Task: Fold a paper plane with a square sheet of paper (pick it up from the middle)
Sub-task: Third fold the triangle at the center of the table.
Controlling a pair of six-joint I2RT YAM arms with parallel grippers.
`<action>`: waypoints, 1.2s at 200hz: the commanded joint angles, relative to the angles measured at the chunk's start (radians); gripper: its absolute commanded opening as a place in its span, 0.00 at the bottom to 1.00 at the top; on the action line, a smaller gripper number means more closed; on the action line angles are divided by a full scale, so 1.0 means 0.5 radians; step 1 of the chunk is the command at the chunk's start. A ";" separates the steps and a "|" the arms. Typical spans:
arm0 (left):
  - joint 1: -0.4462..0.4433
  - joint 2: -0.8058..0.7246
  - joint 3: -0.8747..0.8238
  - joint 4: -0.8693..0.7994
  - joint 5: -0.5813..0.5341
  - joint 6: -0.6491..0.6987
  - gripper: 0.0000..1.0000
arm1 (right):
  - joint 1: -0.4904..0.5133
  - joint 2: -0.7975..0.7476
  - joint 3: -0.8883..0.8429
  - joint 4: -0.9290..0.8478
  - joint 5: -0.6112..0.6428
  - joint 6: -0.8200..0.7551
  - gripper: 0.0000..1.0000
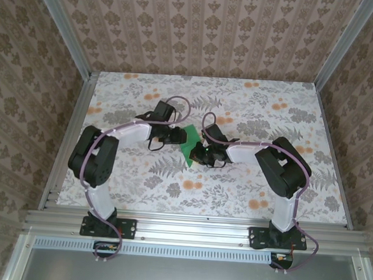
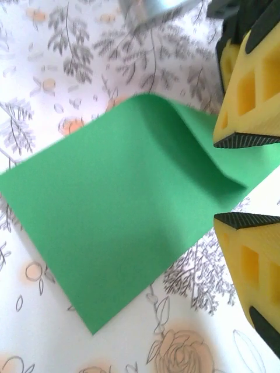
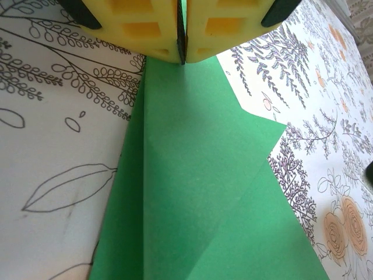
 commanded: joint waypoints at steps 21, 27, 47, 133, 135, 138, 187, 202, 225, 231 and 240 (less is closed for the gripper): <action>-0.071 -0.091 -0.160 0.175 0.163 -0.153 0.21 | 0.005 0.112 -0.013 -0.243 0.082 0.050 0.10; -0.086 -0.081 -0.166 0.176 0.162 -0.159 0.17 | 0.005 0.111 -0.011 -0.246 0.081 0.050 0.10; -0.119 -0.018 -0.161 0.162 0.133 -0.163 0.10 | 0.006 0.112 -0.002 -0.244 0.082 0.058 0.10; -0.122 0.216 -0.094 0.116 -0.019 -0.150 0.01 | 0.005 0.071 -0.033 -0.067 -0.030 0.096 0.10; -0.122 0.219 -0.096 0.113 -0.023 -0.149 0.01 | 0.003 0.066 -0.033 -0.060 -0.035 0.094 0.10; -0.122 0.222 -0.097 0.109 -0.028 -0.145 0.01 | 0.002 0.059 -0.031 -0.052 -0.042 0.092 0.10; -0.122 0.243 -0.107 0.053 -0.059 -0.105 0.00 | -0.047 -0.110 -0.008 0.025 -0.075 -0.029 0.11; -0.122 0.254 -0.106 0.027 -0.072 -0.095 0.00 | -0.050 -0.110 0.024 0.011 -0.069 -0.065 0.11; -0.122 0.266 -0.102 0.008 -0.075 -0.087 0.00 | -0.051 -0.027 0.095 -0.020 -0.061 -0.085 0.11; -0.122 0.267 -0.103 0.006 -0.075 -0.086 0.00 | -0.051 -0.004 0.108 -0.023 -0.050 -0.083 0.11; -0.122 0.273 -0.097 -0.001 -0.075 -0.083 0.00 | -0.053 0.033 0.129 -0.035 -0.030 -0.082 0.11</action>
